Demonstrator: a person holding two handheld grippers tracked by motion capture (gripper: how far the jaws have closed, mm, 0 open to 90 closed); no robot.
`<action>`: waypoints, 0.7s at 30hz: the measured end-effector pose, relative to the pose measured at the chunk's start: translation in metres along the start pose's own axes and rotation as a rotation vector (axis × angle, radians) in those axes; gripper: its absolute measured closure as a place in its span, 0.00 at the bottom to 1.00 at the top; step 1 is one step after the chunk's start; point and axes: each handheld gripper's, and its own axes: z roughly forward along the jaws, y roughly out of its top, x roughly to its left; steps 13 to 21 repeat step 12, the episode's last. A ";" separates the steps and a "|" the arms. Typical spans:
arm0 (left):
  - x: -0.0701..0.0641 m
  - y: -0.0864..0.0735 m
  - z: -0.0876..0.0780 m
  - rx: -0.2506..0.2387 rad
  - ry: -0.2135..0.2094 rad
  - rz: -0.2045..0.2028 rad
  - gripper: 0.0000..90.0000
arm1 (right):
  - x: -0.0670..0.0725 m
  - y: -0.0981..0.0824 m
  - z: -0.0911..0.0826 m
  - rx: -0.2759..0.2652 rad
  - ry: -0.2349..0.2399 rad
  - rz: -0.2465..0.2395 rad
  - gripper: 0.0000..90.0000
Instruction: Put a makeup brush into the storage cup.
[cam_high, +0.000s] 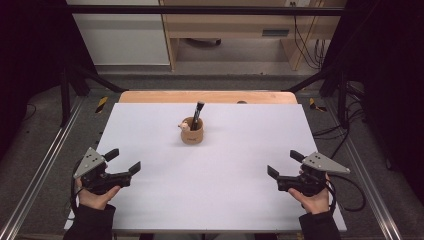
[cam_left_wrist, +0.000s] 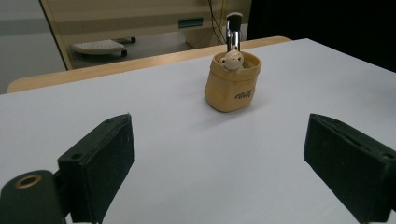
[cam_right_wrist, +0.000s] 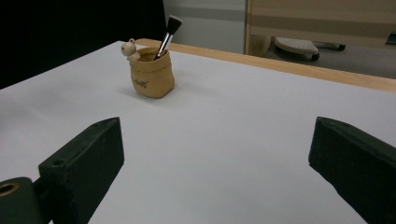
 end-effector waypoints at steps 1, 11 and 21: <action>0.001 -0.001 0.000 0.002 0.004 -0.001 0.09 | 0.000 0.000 0.000 0.000 0.000 0.000 0.04; 0.004 -0.007 0.001 0.036 0.023 -0.008 0.08 | -0.002 -0.001 -0.001 0.003 -0.005 0.006 0.04; 0.004 -0.007 0.001 0.036 0.024 -0.011 0.08 | -0.002 -0.002 -0.001 0.004 -0.004 0.004 0.04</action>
